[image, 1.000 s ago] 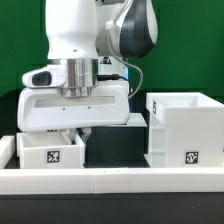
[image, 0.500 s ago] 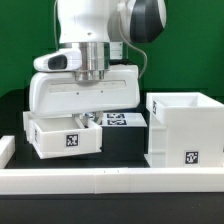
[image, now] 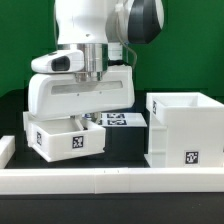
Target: Assemble drawer
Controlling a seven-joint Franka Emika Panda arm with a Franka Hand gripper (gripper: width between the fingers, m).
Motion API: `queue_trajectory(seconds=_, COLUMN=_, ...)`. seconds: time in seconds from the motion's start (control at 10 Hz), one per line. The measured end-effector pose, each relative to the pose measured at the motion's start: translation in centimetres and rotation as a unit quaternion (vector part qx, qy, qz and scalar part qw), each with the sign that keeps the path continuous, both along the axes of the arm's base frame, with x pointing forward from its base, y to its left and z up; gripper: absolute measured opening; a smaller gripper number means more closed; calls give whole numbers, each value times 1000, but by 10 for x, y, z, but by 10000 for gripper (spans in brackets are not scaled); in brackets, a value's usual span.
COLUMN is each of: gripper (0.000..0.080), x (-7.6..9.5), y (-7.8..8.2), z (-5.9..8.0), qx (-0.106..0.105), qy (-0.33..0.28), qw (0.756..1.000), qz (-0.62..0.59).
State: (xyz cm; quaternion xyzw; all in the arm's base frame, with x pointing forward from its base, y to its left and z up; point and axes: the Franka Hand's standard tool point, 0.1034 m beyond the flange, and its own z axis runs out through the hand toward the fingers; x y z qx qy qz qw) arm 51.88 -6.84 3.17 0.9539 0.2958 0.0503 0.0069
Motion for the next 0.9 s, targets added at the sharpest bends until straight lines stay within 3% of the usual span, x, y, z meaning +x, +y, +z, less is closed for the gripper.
queue_trajectory(seconds=0.2, gripper=42, x=0, y=0, z=-2, qx=-18, qy=7, qw=992, qz=124)
queue_trajectory(seconds=0.9, gripper=42, x=-2, y=-5, z=-3, qx=-48, qy=15, qw=950, qz=309)
